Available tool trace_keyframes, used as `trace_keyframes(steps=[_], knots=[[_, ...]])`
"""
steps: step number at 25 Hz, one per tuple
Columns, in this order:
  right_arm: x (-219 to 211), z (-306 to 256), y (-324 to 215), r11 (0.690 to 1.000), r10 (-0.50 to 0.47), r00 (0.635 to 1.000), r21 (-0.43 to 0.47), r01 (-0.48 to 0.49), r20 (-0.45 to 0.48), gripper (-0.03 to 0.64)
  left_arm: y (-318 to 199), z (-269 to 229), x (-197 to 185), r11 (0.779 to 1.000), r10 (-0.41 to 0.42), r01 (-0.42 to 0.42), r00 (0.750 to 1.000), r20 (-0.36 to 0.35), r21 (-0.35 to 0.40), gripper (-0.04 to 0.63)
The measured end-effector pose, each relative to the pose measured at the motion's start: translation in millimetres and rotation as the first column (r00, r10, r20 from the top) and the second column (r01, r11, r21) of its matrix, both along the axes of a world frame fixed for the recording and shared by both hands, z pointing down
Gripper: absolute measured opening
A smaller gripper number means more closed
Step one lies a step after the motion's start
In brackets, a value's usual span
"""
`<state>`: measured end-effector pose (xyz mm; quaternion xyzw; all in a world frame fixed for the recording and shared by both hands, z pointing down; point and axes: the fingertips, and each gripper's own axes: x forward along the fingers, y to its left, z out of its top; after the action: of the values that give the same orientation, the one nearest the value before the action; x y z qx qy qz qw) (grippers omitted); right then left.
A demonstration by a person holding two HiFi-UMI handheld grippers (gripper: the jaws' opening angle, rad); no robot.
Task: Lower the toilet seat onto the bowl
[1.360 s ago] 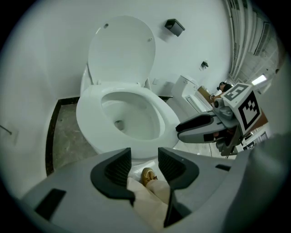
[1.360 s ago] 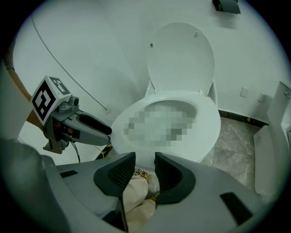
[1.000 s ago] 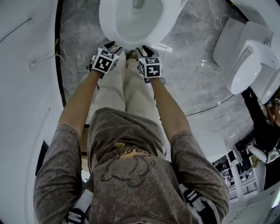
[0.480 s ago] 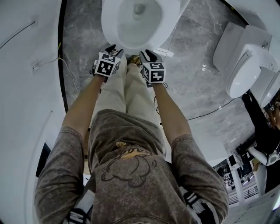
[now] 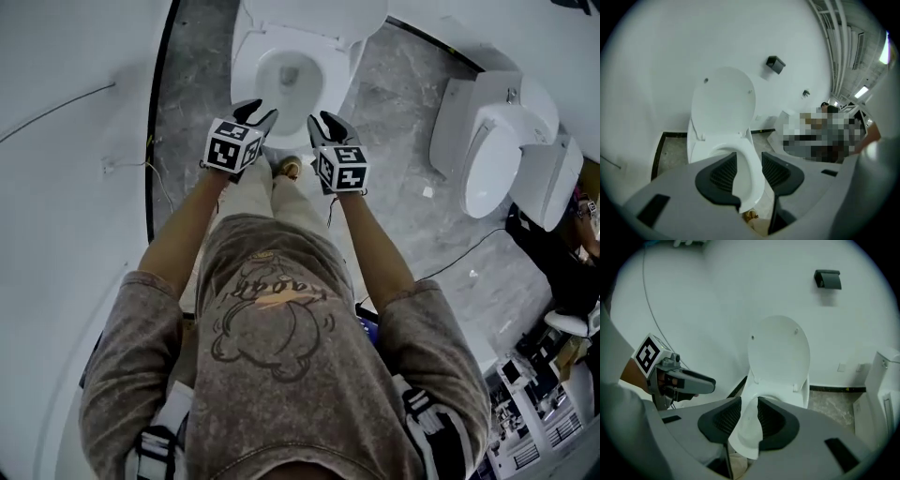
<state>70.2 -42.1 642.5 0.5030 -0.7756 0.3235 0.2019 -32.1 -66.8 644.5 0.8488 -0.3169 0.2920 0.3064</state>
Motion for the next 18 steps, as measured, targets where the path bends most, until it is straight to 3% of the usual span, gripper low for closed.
trace_keyframes(steps=[5, 10, 14, 18], knots=[[17, -110, -16, 0.985, 0.021, 1.0, 0.169, -0.023, 0.013, 0.127, -18, -120, 2, 0.989, 0.044, -0.031, 0.995, -0.085, 0.144, 0.17], [30, -207, -14, 0.945, 0.047, 0.997, 0.321, -0.066, 0.069, 0.127, -16, -221, -4, 0.959, 0.121, -0.074, 0.98, -0.159, 0.274, 0.171], [30, -257, 8, 0.918, 0.059, 0.991, 0.385, -0.101, 0.119, 0.127, 5, -267, -23, 0.944, 0.155, -0.086, 0.968, -0.197, 0.318, 0.171], [33, -281, 18, 0.895, 0.091, 0.984, 0.42, -0.148, 0.152, 0.112, 7, -291, -42, 0.934, 0.117, -0.023, 0.963, -0.244, 0.357, 0.169]])
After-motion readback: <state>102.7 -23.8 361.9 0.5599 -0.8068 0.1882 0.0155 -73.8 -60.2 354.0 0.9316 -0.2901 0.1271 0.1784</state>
